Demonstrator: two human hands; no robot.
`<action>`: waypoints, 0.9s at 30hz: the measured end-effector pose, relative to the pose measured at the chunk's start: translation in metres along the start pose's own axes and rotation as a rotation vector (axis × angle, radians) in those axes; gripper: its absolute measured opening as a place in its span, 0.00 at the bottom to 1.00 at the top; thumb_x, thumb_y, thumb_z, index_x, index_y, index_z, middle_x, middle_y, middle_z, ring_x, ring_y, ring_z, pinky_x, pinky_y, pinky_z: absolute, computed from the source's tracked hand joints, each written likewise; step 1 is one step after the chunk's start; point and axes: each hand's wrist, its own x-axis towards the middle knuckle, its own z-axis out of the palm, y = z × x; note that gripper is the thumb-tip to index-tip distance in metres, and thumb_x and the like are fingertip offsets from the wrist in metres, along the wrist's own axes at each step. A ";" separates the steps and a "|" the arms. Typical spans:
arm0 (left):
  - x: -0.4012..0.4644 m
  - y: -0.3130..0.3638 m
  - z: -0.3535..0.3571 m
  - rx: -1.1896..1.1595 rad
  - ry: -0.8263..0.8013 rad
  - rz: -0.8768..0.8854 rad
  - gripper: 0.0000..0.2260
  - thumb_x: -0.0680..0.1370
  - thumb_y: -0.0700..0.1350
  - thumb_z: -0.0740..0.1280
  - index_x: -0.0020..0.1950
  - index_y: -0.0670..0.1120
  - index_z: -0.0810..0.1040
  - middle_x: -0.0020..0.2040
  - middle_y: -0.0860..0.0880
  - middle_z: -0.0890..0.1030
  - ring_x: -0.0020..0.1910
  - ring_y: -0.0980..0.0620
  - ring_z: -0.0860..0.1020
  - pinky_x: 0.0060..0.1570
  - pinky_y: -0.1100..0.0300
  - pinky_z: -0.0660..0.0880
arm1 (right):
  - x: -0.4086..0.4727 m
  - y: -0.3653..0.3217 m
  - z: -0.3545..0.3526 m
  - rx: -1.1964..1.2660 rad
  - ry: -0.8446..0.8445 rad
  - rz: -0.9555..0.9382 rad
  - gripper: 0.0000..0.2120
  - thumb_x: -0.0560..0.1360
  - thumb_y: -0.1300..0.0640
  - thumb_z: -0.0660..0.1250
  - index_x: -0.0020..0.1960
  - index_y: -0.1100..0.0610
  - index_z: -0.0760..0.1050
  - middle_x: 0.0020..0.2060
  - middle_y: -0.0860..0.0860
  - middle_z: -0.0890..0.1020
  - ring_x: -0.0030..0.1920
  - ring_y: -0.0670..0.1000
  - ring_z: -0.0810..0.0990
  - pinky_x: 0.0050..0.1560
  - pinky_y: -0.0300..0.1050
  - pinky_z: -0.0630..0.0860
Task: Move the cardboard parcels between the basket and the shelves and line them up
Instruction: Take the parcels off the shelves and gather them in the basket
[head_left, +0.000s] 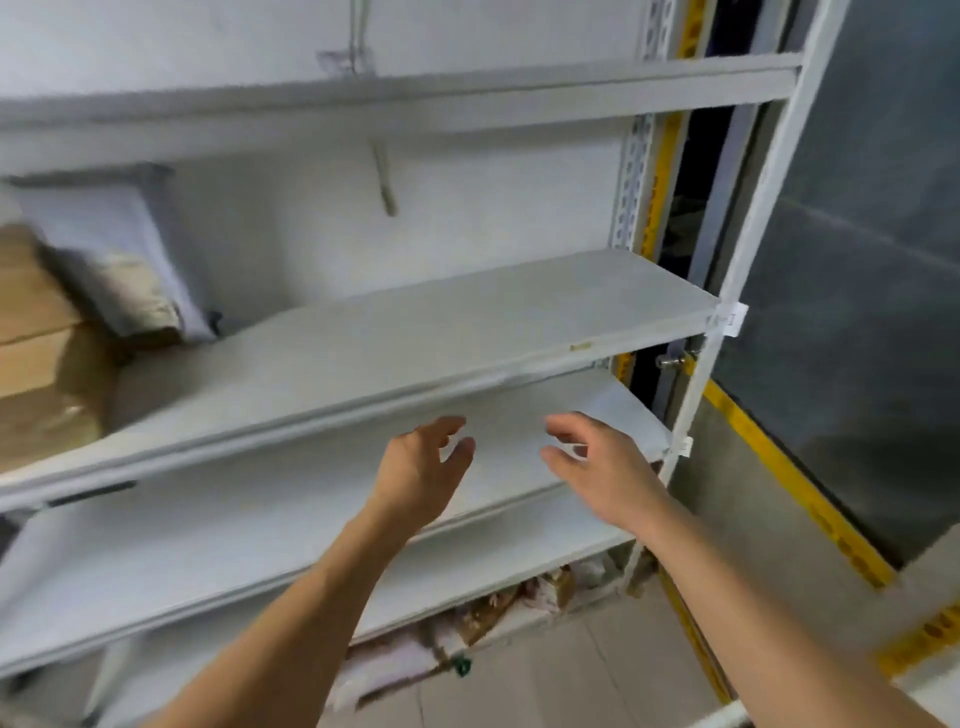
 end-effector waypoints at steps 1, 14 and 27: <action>-0.005 -0.009 -0.019 -0.003 0.049 -0.036 0.17 0.82 0.53 0.69 0.70 0.50 0.81 0.63 0.48 0.85 0.63 0.50 0.82 0.61 0.60 0.76 | 0.010 -0.017 0.009 0.006 -0.030 -0.046 0.22 0.83 0.50 0.69 0.75 0.49 0.74 0.68 0.44 0.79 0.68 0.44 0.77 0.70 0.44 0.74; -0.053 -0.146 -0.219 0.068 0.465 -0.236 0.18 0.81 0.52 0.71 0.70 0.49 0.81 0.62 0.49 0.85 0.60 0.51 0.83 0.59 0.59 0.77 | 0.106 -0.221 0.184 0.133 -0.257 -0.369 0.21 0.80 0.54 0.74 0.71 0.52 0.77 0.62 0.46 0.84 0.61 0.43 0.81 0.69 0.44 0.76; -0.040 -0.262 -0.349 0.131 0.692 -0.301 0.20 0.82 0.53 0.69 0.73 0.51 0.77 0.67 0.47 0.82 0.65 0.49 0.81 0.63 0.48 0.80 | 0.179 -0.357 0.342 0.228 -0.414 -0.458 0.21 0.81 0.50 0.72 0.73 0.48 0.76 0.65 0.47 0.81 0.65 0.46 0.80 0.65 0.42 0.77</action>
